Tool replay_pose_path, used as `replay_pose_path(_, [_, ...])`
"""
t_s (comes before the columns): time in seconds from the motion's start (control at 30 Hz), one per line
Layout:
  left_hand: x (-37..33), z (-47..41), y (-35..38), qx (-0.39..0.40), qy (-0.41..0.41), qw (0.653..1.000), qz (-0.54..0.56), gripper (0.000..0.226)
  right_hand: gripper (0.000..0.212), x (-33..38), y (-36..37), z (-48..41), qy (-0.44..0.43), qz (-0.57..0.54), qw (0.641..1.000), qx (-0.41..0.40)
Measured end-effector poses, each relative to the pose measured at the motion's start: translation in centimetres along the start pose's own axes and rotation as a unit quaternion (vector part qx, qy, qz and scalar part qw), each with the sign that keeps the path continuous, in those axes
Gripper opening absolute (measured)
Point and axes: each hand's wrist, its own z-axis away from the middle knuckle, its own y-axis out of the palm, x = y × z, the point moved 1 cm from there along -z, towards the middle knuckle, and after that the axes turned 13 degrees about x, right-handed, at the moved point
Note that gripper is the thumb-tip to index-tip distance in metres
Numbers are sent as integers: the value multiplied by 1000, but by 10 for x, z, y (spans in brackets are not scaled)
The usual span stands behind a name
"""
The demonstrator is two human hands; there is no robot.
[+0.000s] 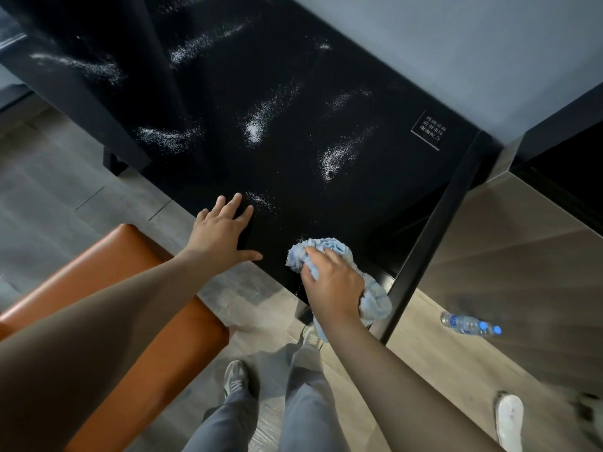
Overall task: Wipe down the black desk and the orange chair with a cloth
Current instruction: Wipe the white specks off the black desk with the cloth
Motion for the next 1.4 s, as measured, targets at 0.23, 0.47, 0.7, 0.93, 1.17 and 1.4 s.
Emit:
replay_pose_path(0.23, [-1, -1, 1, -5, -5, 1000, 3, 102, 31, 7, 9, 22, -1, 16, 1000, 24])
replay_pose_path(0.47, [0, -2, 1, -4, -5, 1000, -1, 103, 32, 23, 11, 55, -10, 5, 998, 61])
replay_pose_path(0.7, [-1, -3, 1, -9, -5, 1000, -3, 103, 40, 25, 22, 90, 6, -26, 971, 239])
replay_pose_path(0.93, [-2, 0, -3, -2, -5, 1000, -10, 102, 34, 21, -11, 90, 59, -108, 983, 135])
replay_pose_path(1.17, [-4, 2, -7, 9, -6, 1000, -17, 102, 25, 22, -46, 53, 58, -137, 989, 3])
replay_pose_path(1.4, [-6, 2, -8, 31, -17, 999, -21, 103, 24, 7, -84, 10, 74, -109, 991, -11])
